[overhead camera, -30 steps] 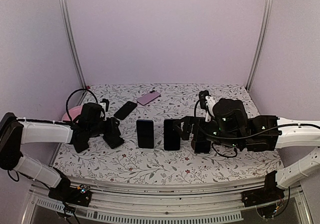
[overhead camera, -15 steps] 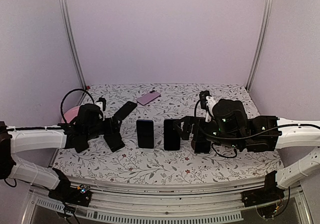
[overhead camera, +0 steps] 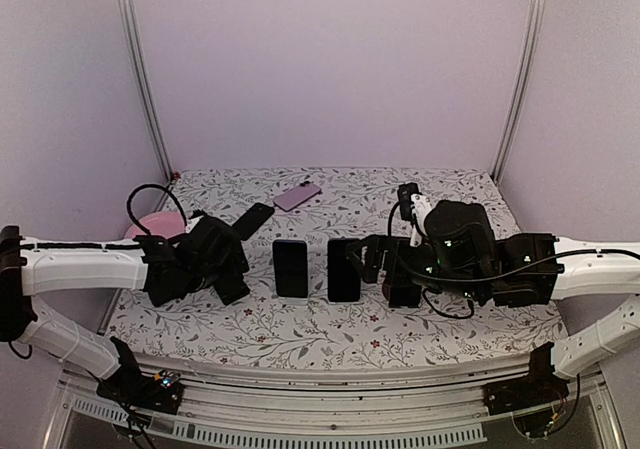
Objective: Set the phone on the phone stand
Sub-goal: Adjust the phone stand at the center of the board.
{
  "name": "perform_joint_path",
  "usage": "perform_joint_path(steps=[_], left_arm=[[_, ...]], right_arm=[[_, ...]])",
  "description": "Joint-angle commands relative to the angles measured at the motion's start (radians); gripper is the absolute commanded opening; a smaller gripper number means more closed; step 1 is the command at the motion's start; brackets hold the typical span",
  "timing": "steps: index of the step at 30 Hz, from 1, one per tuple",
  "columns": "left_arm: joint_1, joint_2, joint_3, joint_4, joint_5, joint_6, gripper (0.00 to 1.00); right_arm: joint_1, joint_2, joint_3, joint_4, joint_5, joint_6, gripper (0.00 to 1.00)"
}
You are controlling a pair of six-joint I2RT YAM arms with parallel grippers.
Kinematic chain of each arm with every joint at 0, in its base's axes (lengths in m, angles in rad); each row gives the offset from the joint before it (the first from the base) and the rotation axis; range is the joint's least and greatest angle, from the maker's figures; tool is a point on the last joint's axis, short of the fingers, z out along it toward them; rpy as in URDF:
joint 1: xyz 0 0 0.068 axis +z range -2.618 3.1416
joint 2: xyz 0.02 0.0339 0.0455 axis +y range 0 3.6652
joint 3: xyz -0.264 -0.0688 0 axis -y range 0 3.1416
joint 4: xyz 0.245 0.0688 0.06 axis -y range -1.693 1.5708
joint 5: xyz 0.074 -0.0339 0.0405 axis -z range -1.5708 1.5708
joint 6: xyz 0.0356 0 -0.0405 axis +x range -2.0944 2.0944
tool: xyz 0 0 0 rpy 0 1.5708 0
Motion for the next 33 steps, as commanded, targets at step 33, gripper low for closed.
perform_joint_path(steps=[33], left_arm=[[0.025, 0.306, 0.173, -0.110, -0.108, -0.028, 0.69]], right_arm=[[0.019, -0.046, -0.005, -0.008, 0.043, 0.004, 0.99]])
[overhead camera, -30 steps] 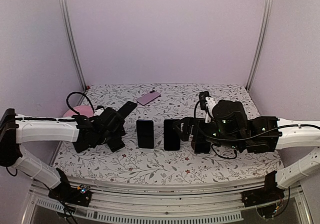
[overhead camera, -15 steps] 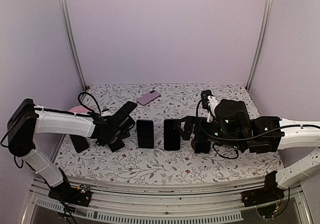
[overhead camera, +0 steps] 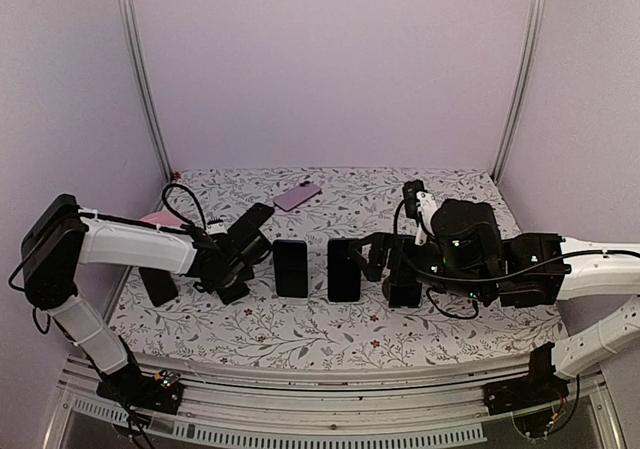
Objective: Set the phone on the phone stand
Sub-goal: Adjust the phone stand at the center of the board.
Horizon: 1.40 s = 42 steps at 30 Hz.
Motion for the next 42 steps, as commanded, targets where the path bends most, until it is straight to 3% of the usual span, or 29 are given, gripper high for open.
perform_joint_path(steps=[1, 5, 13, 23, 28, 42], left_arm=[[0.008, -0.042, -0.009, 0.042, -0.013, 0.106, 0.67], [0.005, -0.098, -0.054, 0.130, 0.018, 0.211, 0.63], [0.014, -0.205, -0.192, 0.437, 0.216, 0.544, 0.61], [0.048, -0.213, -0.226, 0.546, 0.349, 0.755, 0.65], [0.095, -0.212, -0.233, 0.539, 0.412, 0.787, 0.65], [0.107, -0.218, -0.277, 0.517, 0.420, 0.763, 0.66]], right_arm=[[0.006, -0.021, -0.006, -0.001, 0.020, 0.004, 0.99], [0.006, -0.020, -0.010, 0.004, 0.022, 0.004, 0.99], [0.006, -0.015, -0.012, 0.002, 0.022, 0.010, 0.99], [0.006, -0.010, -0.011, 0.001, 0.024, 0.013, 0.99], [0.006, -0.018, -0.015, -0.003, 0.029, 0.017, 0.99], [0.006, -0.002, -0.009, 0.003, 0.022, 0.016, 0.99]])
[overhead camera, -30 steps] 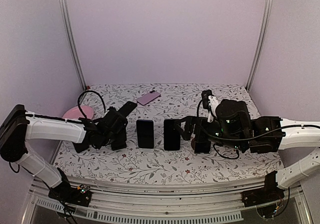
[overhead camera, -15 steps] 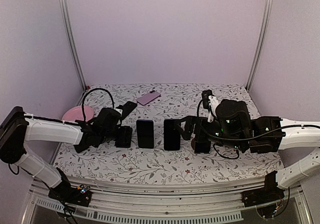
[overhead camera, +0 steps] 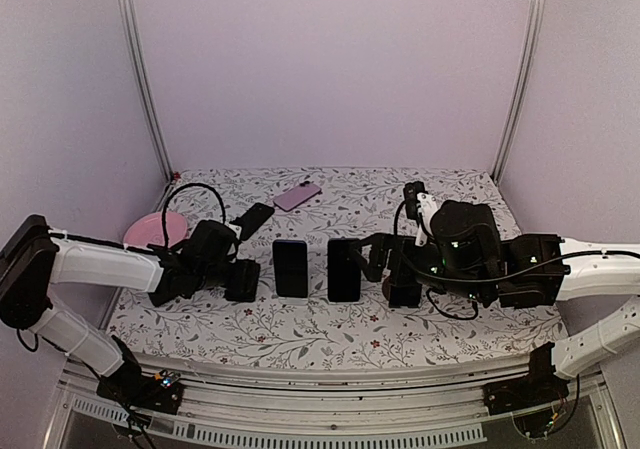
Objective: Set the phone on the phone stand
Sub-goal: Adjust the phone stand at the center of the board.
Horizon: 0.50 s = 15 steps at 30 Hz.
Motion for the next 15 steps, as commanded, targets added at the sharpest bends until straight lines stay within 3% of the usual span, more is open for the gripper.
perform_joint_path(steps=[1, 9, 15], left_arm=[[0.011, -0.014, -0.012, 0.023, 0.014, -0.005, 0.67], [0.011, -0.039, -0.003, 0.001, 0.022, -0.021, 0.96], [0.011, -0.107, 0.020, -0.046, 0.041, -0.021, 0.97]], right_arm=[[0.006, -0.001, -0.002, 0.004, 0.013, 0.008, 0.99], [0.006, -0.003, -0.001, 0.002, 0.013, 0.008, 0.99], [0.007, 0.001, 0.003, 0.001, 0.013, 0.006, 0.99]])
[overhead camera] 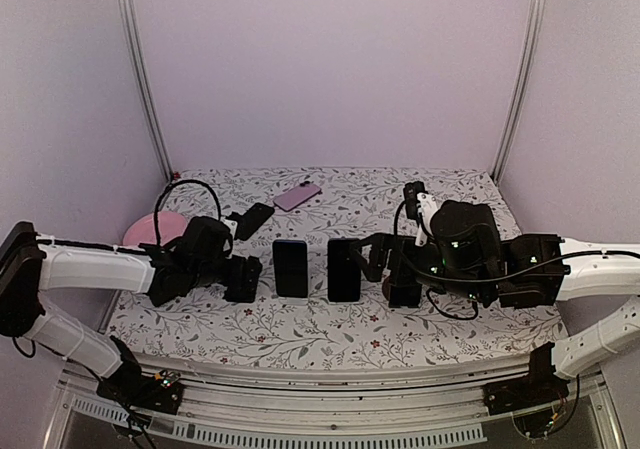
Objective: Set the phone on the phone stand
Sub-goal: Adjust the phone stand at the center of the board, then move the phone to the center of the board.
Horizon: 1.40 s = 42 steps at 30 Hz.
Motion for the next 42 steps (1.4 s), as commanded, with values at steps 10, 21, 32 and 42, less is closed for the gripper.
perform_joint_path(steps=[10, 21, 32, 42], left_arm=[[0.070, -0.157, 0.115, -0.100, 0.107, -0.023, 0.97], [0.217, 0.205, 0.527, -0.188, 0.181, 0.134, 0.96], [0.286, 0.665, 0.970, -0.269, 0.299, 0.297, 0.94], [0.308, 1.033, 1.390, -0.425, 0.338, 0.361, 0.95]], right_arm=[[0.006, 0.009, 0.015, -0.008, 0.023, -0.002, 0.99], [0.005, 0.039, 0.059, -0.029, 0.044, -0.034, 0.99], [0.001, 0.012, 0.068, -0.040, 0.077, -0.069, 0.99], [-0.014, 0.017, 0.106, -0.048, 0.079, -0.136, 0.99]])
